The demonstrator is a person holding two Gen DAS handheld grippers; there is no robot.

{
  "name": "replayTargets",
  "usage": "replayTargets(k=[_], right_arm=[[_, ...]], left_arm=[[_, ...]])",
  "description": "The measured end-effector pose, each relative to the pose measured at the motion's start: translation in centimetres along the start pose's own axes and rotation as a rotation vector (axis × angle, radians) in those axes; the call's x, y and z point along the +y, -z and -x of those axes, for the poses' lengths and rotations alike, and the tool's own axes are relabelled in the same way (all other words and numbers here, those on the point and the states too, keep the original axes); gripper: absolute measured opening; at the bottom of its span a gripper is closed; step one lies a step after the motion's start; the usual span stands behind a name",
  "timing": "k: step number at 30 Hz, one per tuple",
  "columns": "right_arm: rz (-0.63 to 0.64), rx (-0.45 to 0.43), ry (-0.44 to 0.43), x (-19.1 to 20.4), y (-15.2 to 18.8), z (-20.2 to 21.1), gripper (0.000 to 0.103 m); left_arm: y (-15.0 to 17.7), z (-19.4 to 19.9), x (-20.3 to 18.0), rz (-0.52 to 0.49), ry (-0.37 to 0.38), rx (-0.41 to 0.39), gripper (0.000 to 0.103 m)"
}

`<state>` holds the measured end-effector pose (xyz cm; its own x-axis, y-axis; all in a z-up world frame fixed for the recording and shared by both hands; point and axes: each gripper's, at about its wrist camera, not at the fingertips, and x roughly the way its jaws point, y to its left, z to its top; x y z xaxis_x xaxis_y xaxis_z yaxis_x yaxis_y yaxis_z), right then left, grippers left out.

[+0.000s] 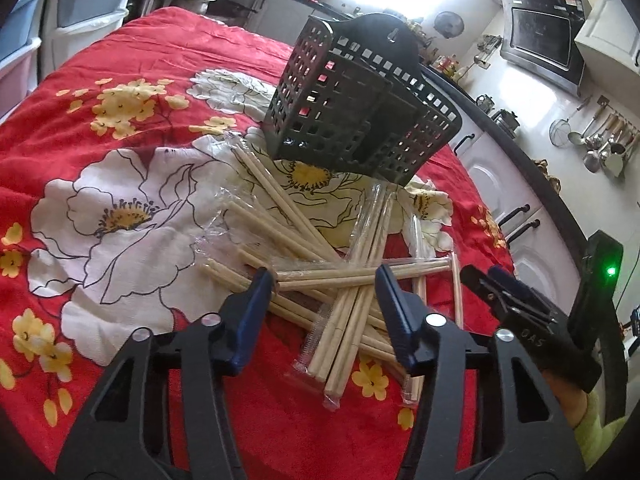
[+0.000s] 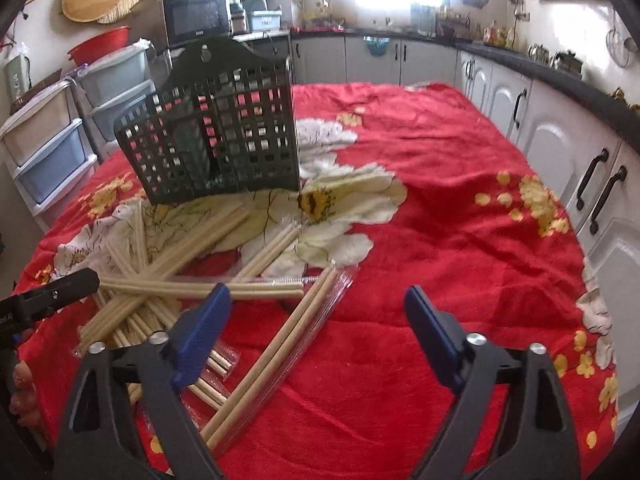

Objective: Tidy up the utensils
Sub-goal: 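Lower the left tool onto a wooden chopstick and close it while the right tool grasps another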

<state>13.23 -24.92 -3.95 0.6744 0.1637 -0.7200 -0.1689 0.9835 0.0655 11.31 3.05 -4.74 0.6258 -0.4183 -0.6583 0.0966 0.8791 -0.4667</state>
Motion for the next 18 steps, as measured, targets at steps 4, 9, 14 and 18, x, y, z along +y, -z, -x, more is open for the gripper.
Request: replayTargets(k=[4, 9, 14, 18], right_arm=[[-0.039, 0.059, -0.032, -0.4, 0.0, -1.2, 0.073], [-0.126, 0.127, -0.093, -1.6, 0.1, -2.4, 0.060], [-0.147, 0.142, -0.113, -2.2, -0.1, -2.5, 0.041], [-0.184, 0.152, -0.144, -3.0, -0.2, -2.6, 0.022]], left_arm=[[-0.4, -0.1, 0.4, 0.026, 0.002, 0.001, 0.039], [-0.7, -0.2, 0.8, 0.042, -0.006, 0.004, 0.029], [-1.0, -0.7, 1.0, 0.065, 0.003, 0.024, 0.019], [-1.2, -1.0, 1.4, 0.088, 0.025, 0.037, 0.014]])
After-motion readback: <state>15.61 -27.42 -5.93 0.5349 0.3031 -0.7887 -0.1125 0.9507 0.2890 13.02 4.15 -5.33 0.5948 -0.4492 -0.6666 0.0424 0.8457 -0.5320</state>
